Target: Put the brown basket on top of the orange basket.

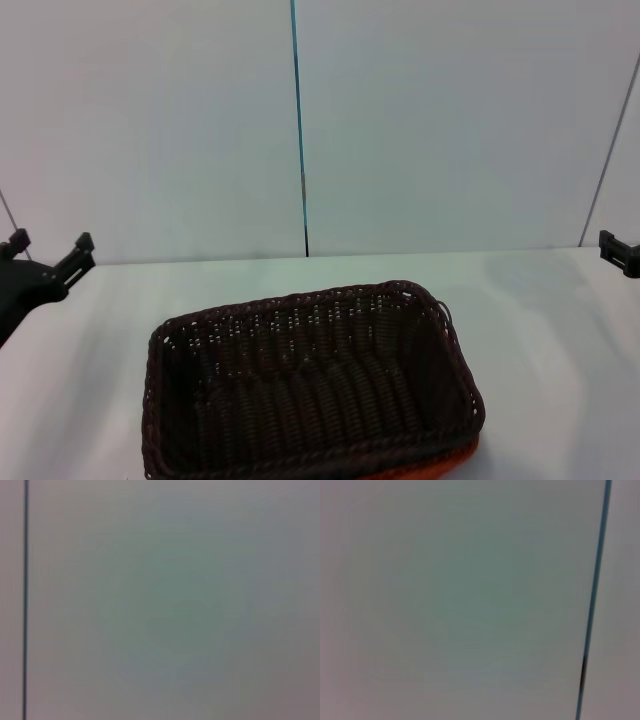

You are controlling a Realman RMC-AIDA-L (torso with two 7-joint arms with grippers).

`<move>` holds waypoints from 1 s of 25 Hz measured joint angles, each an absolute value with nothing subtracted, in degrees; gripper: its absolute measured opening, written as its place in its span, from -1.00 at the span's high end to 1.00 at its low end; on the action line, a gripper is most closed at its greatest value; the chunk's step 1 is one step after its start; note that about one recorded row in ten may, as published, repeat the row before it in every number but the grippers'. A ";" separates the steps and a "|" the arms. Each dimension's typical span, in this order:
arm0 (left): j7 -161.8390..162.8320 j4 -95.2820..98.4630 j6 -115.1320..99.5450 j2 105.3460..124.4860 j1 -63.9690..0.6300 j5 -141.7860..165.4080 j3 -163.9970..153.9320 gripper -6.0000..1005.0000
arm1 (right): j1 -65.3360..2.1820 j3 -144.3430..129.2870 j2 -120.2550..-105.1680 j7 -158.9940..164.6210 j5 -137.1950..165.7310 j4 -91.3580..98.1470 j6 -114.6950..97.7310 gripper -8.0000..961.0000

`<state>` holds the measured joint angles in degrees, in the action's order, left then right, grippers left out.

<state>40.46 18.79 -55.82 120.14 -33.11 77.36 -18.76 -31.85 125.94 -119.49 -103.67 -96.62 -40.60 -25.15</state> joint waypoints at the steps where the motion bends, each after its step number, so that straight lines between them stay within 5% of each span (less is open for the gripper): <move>1: 40.46 18.78 -55.86 120.14 -33.06 77.09 -18.66 -0.77 | -31.99 125.95 -119.46 -103.81 -96.62 -40.69 -25.14 -0.42; 25: 36.06 18.45 -55.34 120.83 -32.86 71.58 -18.37 -0.77 | -34.20 133.13 -120.24 -126.69 -111.75 -37.05 -36.53 -0.40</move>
